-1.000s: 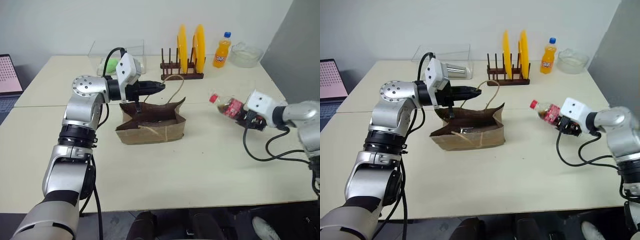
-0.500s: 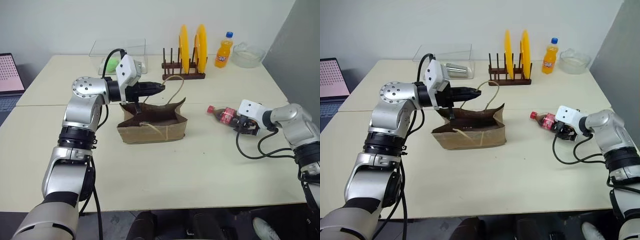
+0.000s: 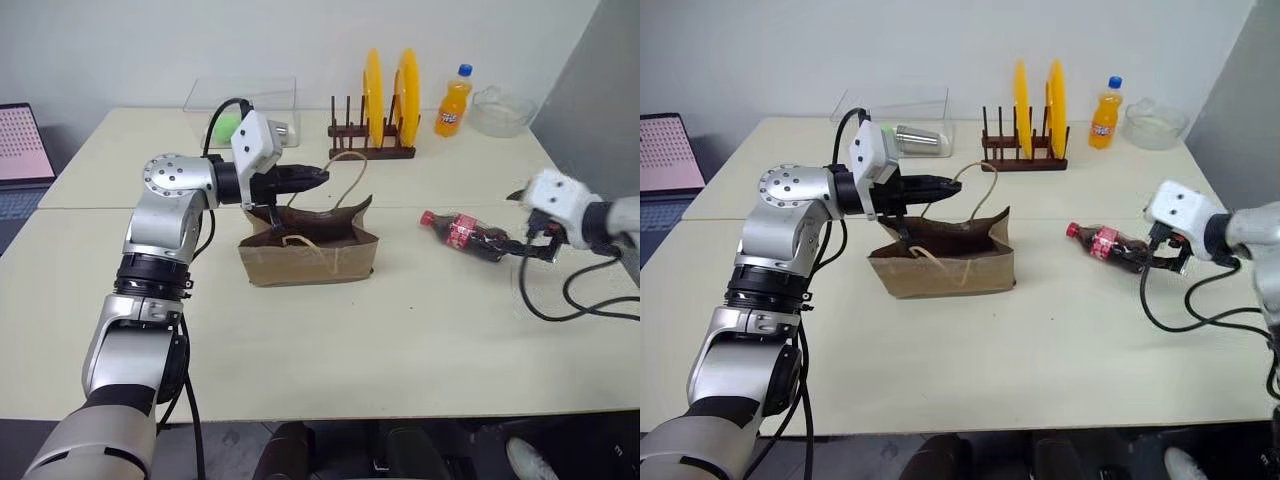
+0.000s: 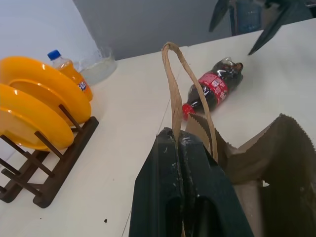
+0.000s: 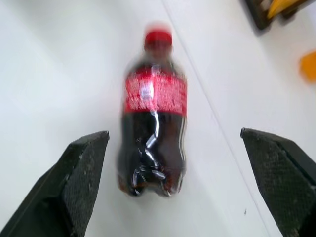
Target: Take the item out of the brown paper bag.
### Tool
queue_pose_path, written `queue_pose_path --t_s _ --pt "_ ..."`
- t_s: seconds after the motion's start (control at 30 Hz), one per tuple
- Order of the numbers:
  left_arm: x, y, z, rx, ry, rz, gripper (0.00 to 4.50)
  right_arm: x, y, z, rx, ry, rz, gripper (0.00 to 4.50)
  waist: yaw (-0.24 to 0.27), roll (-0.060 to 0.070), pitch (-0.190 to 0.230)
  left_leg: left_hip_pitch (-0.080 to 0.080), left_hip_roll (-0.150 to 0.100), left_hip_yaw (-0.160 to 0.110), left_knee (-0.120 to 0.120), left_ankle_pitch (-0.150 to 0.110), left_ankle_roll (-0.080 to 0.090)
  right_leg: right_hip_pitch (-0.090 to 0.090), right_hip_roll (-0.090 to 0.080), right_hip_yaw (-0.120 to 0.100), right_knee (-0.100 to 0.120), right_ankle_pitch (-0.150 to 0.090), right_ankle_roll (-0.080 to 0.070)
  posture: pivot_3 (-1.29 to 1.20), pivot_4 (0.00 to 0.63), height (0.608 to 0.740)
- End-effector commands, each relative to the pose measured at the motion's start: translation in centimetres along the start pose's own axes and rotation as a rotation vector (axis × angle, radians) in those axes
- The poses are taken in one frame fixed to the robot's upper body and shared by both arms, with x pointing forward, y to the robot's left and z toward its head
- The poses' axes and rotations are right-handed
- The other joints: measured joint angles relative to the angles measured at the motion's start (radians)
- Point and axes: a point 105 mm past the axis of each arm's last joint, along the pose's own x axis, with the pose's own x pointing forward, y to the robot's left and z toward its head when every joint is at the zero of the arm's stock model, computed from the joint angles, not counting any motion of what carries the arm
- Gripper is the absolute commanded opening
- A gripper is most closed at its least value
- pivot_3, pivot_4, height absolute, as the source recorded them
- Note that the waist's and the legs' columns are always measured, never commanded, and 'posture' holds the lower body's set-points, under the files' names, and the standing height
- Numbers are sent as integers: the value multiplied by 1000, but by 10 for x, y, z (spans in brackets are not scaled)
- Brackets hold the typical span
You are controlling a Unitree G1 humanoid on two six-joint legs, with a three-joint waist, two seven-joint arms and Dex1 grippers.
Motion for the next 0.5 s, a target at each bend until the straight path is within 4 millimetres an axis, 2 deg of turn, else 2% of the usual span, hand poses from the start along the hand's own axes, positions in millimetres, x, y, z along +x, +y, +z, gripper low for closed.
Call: queue_pose_path --t_s 0.03,0.1,0.13,0.2,0.33,0.5 --pt "-6 6 5 27 13 7 0 -8 32 51 49 -257 -46 4490 -3 0 0 0 0 0 0 0 0 0 0 0 0 0 0 0 150 740" --pt "-9 9 1 25 38 15 0 -4 51 65 119 -357 -94 4490 -5 0 0 1 0 0 0 0 0 0 0 0 1 -3 5 0 150 740" --pt "-10 12 -1 22 53 29 197 2 67 74 171 -417 -106 4498 -5 0 0 2 0 0 0 0 0 1 0 0 1 -3 5 0 150 740" --pt "-13 16 -3 18 70 39 621 8 85 90 228 -533 -143 4500 -5 -1 -1 2 0 -1 0 0 0 1 0 0 2 -3 5 0 150 740" --pt "-16 17 -1 31 84 27 1803 30 102 93 258 -548 -208 4500 -5 -1 0 2 -1 0 1 0 0 1 0 1 1 -3 5 0 150 740" --pt "-27 19 5 38 87 45 3478 47 110 102 265 -583 -194 4500 -6 -1 0 2 -1 0 0 0 0 0 0 1 1 -3 5 0 150 740"
